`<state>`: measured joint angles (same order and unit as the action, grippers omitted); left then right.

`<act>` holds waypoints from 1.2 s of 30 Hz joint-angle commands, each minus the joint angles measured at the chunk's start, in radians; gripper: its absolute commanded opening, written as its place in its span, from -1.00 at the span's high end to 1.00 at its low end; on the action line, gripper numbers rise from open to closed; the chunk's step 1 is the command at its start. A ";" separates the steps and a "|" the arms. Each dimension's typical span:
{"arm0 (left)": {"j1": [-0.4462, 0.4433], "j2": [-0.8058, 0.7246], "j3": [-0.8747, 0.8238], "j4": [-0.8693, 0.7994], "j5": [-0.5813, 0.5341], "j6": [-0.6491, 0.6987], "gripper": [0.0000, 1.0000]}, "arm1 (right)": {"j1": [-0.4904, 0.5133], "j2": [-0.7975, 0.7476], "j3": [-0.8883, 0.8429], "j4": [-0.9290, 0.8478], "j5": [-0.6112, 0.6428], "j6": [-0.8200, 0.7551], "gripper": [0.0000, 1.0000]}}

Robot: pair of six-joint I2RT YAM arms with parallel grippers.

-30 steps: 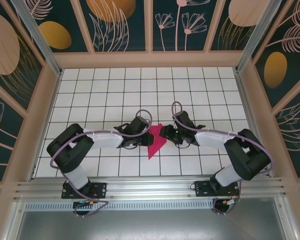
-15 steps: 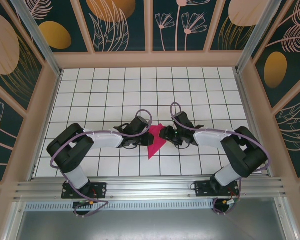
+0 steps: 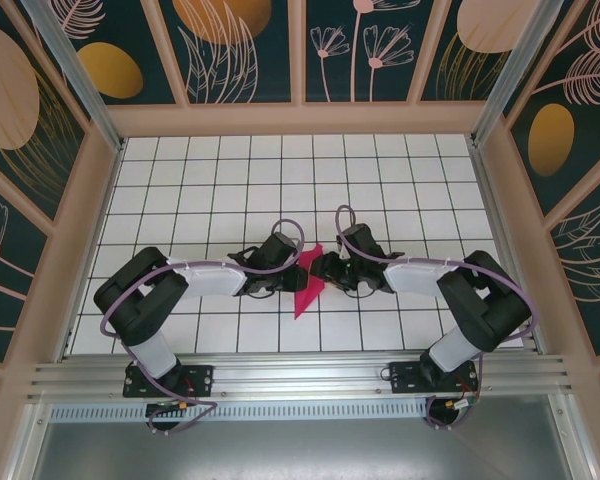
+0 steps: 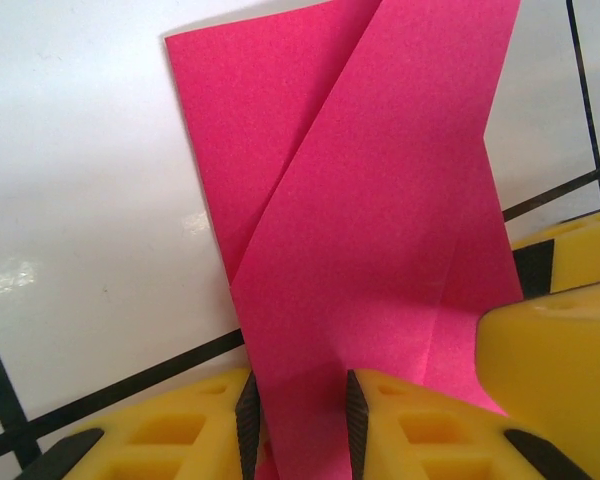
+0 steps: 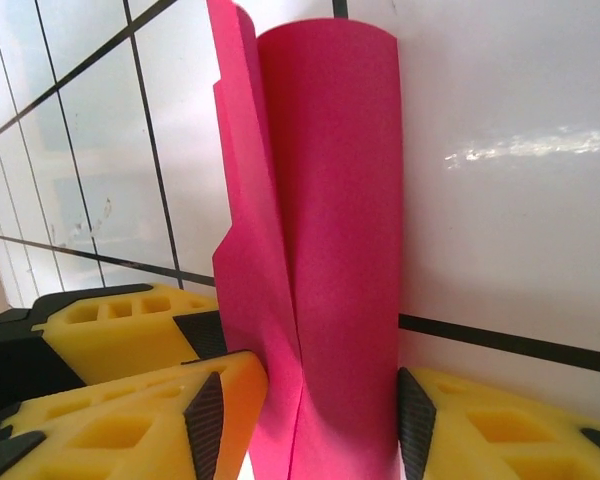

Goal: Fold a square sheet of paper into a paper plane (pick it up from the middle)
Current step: Fourth fold the wing at the center of the table, then turn over the paper at the center of the table.

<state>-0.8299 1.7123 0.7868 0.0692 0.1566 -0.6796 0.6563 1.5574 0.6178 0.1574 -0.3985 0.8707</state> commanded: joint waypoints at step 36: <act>-0.020 -0.028 -0.083 0.135 0.083 -0.098 0.38 | -0.032 0.059 -0.055 0.268 -0.079 0.085 0.27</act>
<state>-0.8364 1.6951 0.7200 0.1883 0.1787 -0.7643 0.6243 1.5967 0.5488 0.4374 -0.4889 0.9791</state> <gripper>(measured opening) 0.312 0.380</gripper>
